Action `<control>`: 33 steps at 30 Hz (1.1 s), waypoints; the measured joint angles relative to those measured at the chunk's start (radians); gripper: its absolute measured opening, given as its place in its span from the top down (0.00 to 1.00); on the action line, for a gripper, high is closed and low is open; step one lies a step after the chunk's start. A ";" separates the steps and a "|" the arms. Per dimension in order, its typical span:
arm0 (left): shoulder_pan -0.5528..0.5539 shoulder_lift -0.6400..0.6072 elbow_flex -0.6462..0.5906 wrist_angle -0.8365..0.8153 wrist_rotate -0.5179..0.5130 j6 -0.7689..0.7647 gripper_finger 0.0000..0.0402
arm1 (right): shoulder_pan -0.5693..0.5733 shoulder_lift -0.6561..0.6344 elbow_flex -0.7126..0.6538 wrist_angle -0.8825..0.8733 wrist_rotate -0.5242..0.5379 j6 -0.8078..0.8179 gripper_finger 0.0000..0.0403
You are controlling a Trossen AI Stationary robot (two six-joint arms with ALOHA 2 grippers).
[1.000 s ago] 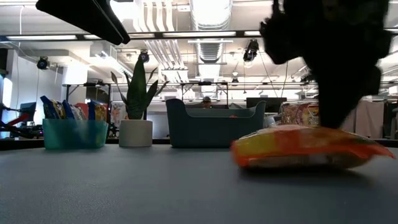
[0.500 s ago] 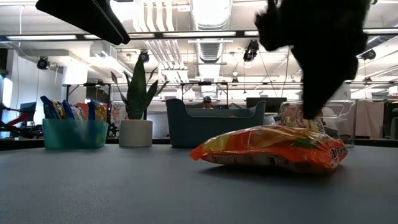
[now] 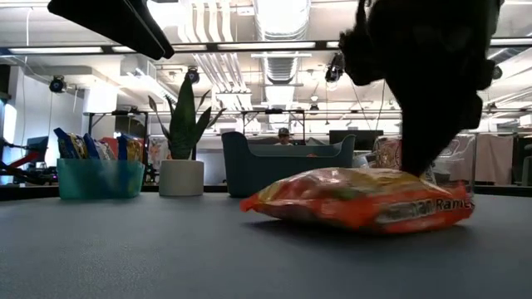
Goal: Sort Maruchan noodles
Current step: Put the orange noodle pack into the blue bin
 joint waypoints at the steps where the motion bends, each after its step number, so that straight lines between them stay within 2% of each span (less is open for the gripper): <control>1: 0.000 0.000 0.000 0.000 0.000 0.000 0.61 | 0.000 0.000 -0.001 0.034 -0.007 0.000 0.98; 6: 0.000 0.000 0.000 0.005 0.000 0.000 0.61 | 0.000 0.000 -0.005 0.211 -0.049 -0.008 0.98; 11: 0.000 0.000 0.000 0.036 0.023 0.024 0.61 | 0.000 -0.021 0.011 0.132 -0.048 0.002 0.98; 17: 0.003 0.018 -0.001 0.211 0.116 0.190 0.64 | 0.000 -0.057 -0.001 0.035 -0.023 0.011 0.98; 25: 0.053 0.114 -0.001 0.463 0.264 0.446 0.79 | 0.000 -0.094 -0.117 0.057 -0.018 0.024 0.98; 33: 0.153 0.209 -0.002 0.526 0.414 0.490 0.93 | 0.000 -0.123 -0.241 0.226 -0.018 0.063 0.98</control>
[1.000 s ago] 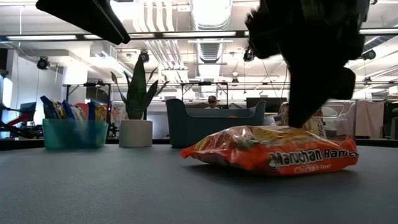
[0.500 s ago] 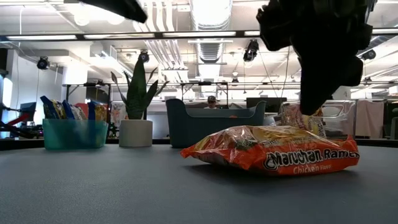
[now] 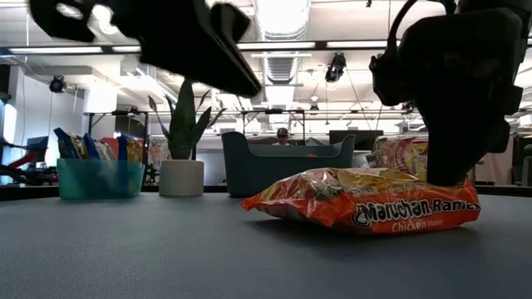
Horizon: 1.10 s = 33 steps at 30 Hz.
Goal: Sort Maruchan noodles
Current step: Put the orange noodle pack into the blue bin
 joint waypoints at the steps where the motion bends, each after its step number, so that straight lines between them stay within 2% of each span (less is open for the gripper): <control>1: 0.010 0.014 0.000 0.008 0.011 0.001 0.95 | 0.000 -0.003 -0.005 0.001 0.004 0.000 0.98; 4: 0.031 0.058 0.000 0.022 0.044 0.016 0.99 | 0.000 -0.012 -0.017 -0.003 0.009 0.002 0.98; 10: 0.059 0.119 0.000 0.063 0.058 0.026 0.99 | 0.000 -0.022 -0.003 0.000 0.024 0.037 0.98; 16: 0.065 0.130 0.000 0.081 0.071 0.026 1.00 | -0.003 -0.024 0.032 -0.003 -0.041 0.056 0.95; 20: 0.070 0.130 0.000 0.083 0.165 0.025 1.00 | -0.007 -0.023 0.035 -0.005 -0.062 0.080 0.85; 25: 0.071 0.134 0.000 0.082 0.188 0.024 1.00 | -0.009 -0.023 0.035 -0.004 -0.074 0.095 0.67; 33: 0.082 0.177 0.000 0.085 0.207 0.023 1.00 | -0.017 -0.023 0.035 -0.003 -0.036 0.063 0.42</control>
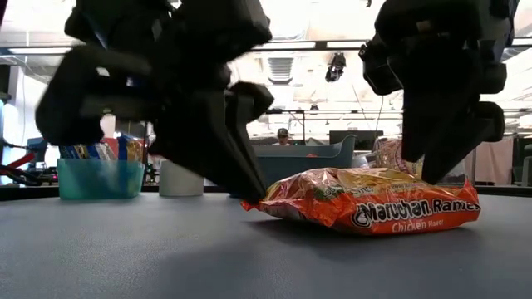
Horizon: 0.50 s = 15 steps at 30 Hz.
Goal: Sort Maruchan noodles
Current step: Put the orange noodle pack into the blue bin
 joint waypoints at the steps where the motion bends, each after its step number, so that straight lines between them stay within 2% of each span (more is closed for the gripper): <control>1: 0.003 0.007 0.000 0.000 0.001 0.000 1.00 | 0.000 0.000 0.000 0.000 0.009 -0.002 0.39; 6: 0.019 0.034 0.000 0.008 0.001 -0.001 1.00 | -0.002 0.000 -0.002 0.008 0.035 -0.039 0.31; 11: 0.031 0.048 0.001 0.008 0.003 -0.015 1.00 | -0.002 0.000 -0.009 0.017 0.053 -0.056 0.29; 15: 0.034 0.048 0.001 0.008 0.003 -0.020 1.00 | -0.001 0.000 -0.046 0.113 0.053 -0.046 0.29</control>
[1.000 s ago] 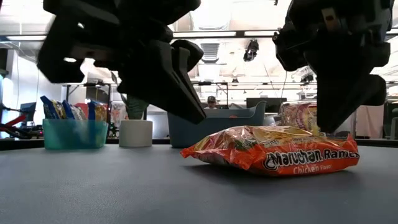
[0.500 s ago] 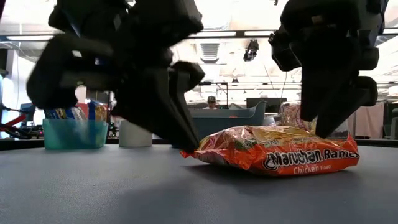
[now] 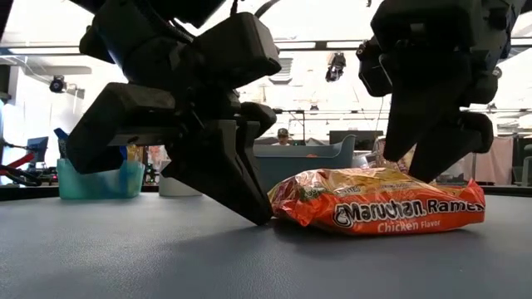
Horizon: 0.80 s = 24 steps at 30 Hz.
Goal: Sort Maruchan noodles
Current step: Put the orange noodle pack into the blue bin
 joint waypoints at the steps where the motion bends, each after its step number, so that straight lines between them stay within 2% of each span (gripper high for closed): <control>1: 0.000 0.000 0.000 0.000 0.000 0.000 1.00 | 0.000 0.000 -0.011 0.030 0.000 0.008 0.29; 12: -0.013 -0.055 0.010 -0.033 0.012 -0.015 1.00 | 0.002 -0.032 -0.032 0.052 -0.001 0.026 0.29; 24: -0.010 -0.051 0.025 0.044 0.001 -0.015 1.00 | 0.014 -0.098 -0.039 -0.005 0.033 0.038 0.29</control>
